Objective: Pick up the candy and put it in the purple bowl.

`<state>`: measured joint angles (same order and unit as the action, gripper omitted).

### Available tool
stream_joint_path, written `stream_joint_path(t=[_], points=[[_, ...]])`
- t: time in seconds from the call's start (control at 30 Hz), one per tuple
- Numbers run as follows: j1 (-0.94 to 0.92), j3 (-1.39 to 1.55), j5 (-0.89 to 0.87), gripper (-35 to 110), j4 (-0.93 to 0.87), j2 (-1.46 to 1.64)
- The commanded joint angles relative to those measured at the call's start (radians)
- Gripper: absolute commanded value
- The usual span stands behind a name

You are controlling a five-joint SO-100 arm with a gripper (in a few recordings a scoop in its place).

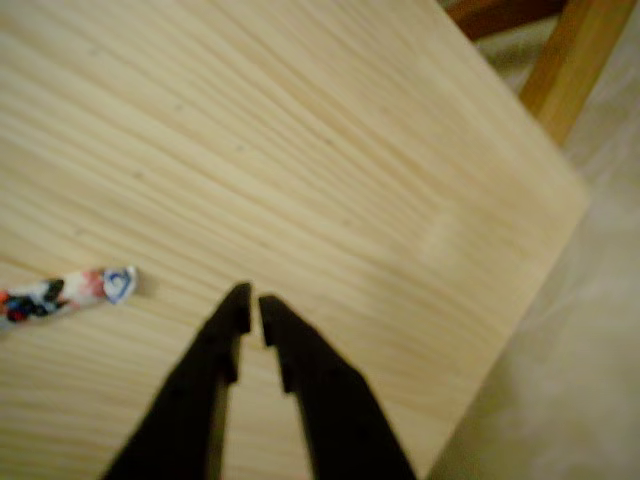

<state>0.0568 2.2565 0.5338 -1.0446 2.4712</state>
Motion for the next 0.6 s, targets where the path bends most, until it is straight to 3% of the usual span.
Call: stream_joint_path(t=[0.0, 0.57], points=[[0.055, -0.043, 0.135, -1, -0.008, 0.023], [0.420, 0.023, 0.607, 0, -0.052, 0.020]])
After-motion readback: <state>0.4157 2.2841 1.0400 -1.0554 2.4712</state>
